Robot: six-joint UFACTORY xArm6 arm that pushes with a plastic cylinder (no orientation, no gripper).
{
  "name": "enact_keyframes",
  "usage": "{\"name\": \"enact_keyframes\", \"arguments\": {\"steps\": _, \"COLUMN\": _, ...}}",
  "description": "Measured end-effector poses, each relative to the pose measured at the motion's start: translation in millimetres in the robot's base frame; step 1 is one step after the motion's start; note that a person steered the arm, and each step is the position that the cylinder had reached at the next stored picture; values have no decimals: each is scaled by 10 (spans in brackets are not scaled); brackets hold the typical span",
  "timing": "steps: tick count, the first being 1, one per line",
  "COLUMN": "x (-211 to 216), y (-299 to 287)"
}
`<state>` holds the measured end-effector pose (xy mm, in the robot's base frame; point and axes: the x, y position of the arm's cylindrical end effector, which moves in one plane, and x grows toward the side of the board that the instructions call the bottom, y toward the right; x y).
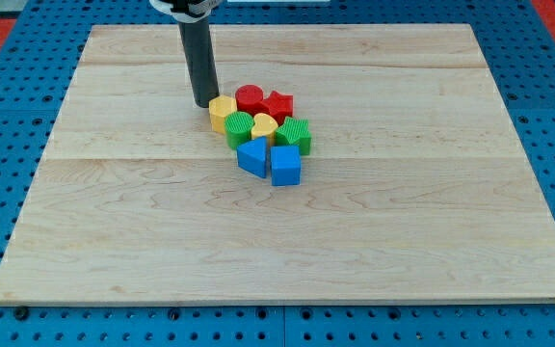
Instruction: Separate the green star from the yellow heart
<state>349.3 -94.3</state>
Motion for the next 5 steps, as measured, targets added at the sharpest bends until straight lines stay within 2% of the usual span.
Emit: {"name": "enact_keyframes", "arguments": {"steps": 5, "x": -49, "y": 49}}
